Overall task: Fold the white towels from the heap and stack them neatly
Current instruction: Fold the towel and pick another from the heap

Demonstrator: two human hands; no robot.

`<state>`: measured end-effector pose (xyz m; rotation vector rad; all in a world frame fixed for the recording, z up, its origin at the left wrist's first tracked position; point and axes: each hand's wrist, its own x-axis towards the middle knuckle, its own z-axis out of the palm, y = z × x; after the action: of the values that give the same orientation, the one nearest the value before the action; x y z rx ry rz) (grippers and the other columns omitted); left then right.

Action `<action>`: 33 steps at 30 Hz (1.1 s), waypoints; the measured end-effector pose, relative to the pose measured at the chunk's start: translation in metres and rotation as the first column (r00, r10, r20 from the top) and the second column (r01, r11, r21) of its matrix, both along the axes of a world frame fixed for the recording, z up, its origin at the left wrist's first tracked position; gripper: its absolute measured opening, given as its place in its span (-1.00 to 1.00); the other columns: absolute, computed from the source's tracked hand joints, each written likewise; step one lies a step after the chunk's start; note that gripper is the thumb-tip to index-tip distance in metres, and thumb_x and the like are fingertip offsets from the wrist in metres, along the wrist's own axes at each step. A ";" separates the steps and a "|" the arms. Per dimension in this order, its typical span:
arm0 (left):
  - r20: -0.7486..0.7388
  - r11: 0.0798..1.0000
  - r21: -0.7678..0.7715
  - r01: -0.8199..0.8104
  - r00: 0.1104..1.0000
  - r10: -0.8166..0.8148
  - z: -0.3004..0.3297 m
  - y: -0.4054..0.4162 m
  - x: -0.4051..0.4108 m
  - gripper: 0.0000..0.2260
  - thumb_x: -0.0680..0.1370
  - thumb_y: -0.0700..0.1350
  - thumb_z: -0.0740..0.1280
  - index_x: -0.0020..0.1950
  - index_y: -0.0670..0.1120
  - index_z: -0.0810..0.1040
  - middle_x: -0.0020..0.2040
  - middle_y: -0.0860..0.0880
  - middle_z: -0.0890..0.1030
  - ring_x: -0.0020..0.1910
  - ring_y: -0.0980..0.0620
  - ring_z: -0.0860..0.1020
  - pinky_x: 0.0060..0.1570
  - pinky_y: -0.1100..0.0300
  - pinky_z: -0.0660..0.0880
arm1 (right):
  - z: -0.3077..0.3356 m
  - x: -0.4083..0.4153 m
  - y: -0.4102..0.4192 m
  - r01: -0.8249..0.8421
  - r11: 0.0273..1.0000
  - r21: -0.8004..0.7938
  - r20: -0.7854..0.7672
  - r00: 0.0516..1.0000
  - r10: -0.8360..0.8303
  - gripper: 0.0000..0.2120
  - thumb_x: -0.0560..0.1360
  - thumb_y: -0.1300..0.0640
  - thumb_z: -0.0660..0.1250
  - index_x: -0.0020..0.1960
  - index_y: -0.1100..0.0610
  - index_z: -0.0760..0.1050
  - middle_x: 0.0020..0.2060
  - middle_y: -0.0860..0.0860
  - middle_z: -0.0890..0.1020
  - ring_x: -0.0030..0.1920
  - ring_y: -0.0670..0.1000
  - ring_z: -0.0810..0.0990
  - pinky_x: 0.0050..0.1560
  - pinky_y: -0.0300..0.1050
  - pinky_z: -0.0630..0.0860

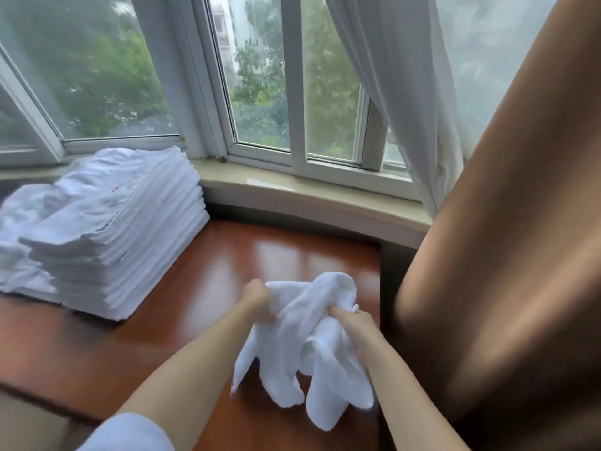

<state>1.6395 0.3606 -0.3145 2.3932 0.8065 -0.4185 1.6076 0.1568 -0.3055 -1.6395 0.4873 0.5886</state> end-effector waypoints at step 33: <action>0.294 0.851 -0.450 -0.271 0.855 0.427 -0.075 -0.023 -0.075 -0.68 0.51 0.04 0.36 -0.38 -0.03 0.39 -0.46 0.08 0.40 -0.44 0.05 0.37 -0.47 0.26 0.30 | -0.095 0.081 -0.006 -0.392 0.909 0.144 0.350 0.879 0.324 -0.44 0.41 0.30 0.35 0.17 -0.32 0.42 0.11 -0.21 0.60 0.12 -0.16 0.57 -0.06 -0.31 0.51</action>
<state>1.5641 0.3373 -0.3897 1.8109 0.8633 0.0474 1.6888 0.1512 -0.4002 -1.5895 -0.1247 0.6086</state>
